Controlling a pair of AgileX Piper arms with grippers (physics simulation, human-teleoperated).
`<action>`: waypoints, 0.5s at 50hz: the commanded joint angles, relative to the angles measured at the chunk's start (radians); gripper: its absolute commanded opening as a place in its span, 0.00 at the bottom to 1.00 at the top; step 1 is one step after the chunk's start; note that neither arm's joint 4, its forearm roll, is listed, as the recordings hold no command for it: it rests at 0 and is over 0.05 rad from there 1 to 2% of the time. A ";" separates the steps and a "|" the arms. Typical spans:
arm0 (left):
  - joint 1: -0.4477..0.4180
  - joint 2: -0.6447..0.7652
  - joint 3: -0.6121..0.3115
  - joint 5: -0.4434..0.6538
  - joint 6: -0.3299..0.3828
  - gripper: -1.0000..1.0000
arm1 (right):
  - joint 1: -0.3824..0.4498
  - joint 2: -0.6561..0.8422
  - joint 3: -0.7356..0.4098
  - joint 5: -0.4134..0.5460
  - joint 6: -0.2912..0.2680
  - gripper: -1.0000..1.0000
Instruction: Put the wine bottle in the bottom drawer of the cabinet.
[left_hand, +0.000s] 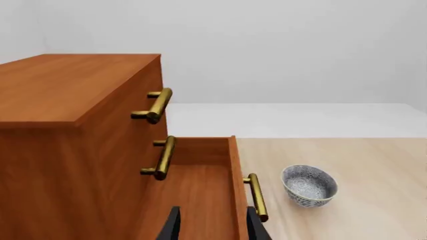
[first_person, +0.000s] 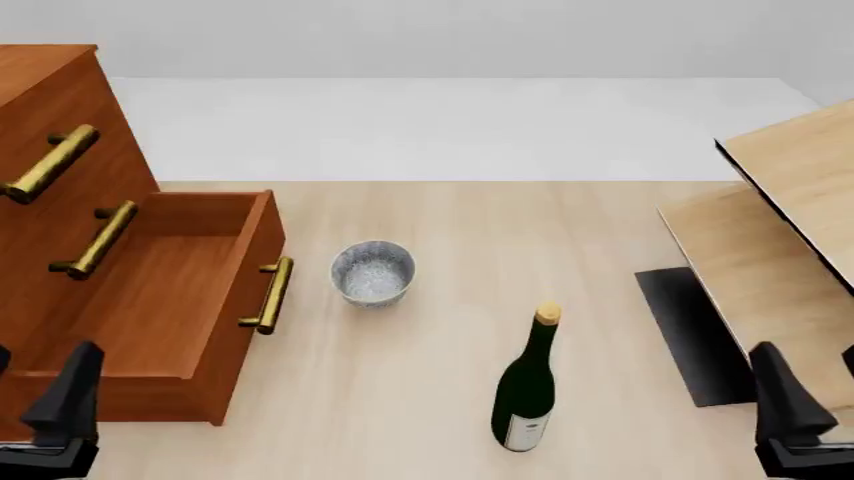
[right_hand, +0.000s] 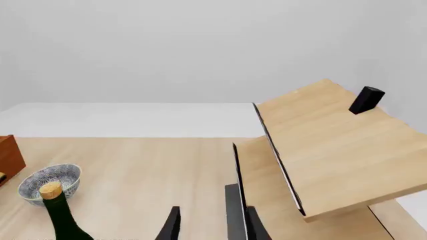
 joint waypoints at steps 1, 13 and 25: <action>-0.010 0.012 -0.013 -0.004 -0.006 1.00 | 0.002 0.024 -0.003 -0.022 -0.002 1.00; -0.037 0.119 -0.102 -0.018 0.037 1.00 | 0.009 0.068 -0.030 -0.050 -0.011 1.00; 0.001 0.298 -0.202 -0.024 0.024 1.00 | 0.028 0.113 -0.005 -0.116 0.001 1.00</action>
